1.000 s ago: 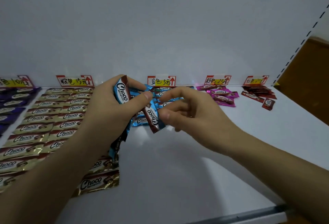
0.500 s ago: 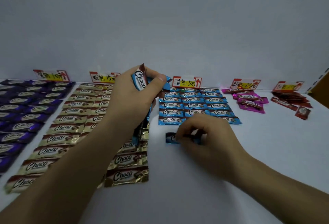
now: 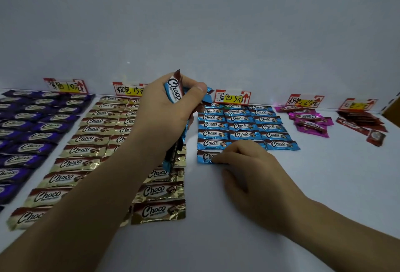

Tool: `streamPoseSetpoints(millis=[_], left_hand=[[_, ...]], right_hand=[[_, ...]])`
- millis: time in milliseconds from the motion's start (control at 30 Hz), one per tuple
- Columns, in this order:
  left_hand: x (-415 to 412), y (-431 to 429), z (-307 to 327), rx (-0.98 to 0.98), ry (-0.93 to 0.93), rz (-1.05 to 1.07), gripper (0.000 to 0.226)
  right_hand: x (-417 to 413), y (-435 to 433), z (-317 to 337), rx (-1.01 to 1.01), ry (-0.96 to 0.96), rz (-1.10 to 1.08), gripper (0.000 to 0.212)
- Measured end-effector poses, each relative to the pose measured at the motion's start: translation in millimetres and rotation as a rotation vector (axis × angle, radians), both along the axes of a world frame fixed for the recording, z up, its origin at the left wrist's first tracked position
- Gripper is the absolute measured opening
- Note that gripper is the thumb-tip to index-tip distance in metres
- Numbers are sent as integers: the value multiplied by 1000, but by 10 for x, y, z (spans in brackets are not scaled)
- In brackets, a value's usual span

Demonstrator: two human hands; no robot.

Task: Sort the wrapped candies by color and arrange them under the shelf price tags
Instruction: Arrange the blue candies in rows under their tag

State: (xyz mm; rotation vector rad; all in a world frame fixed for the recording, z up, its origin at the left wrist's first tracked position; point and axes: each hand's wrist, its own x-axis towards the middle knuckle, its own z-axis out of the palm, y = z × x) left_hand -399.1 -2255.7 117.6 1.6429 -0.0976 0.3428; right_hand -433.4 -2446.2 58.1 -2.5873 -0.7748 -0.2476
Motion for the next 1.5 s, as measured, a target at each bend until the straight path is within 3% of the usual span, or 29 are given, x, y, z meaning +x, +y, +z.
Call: streamPoseSetpoints(millis=[400,500,567,633,833,933,1100,1500], left_hand=[[-23,0,5,40,14,-144,10],[-39,13,2,118,-12,-239,12],[-71,-5,-10,183,-4,-316,20],[-112,-54,-23,272,9,-375,27],[-122,-157,-36,382,121,-315,27],[-88,-129,-22,326,179,-258,22],[-107,-145,39,121,241,-300,11],[-81,-106,18,-128,237,-250,9]], right_hand=[[24,18,28,-16,-12,-34,36],[73,-6,129,487,-47,-114,17],[128,-19,262,881,195,-133,13],[159,-56,342,1014,356,-81,24],[180,-264,360,900,311,-83,25],[202,-459,459,893,138,-83,29],[177,-722,352,412,-57,13,19],[49,-707,-55,57,-117,-76,24]])
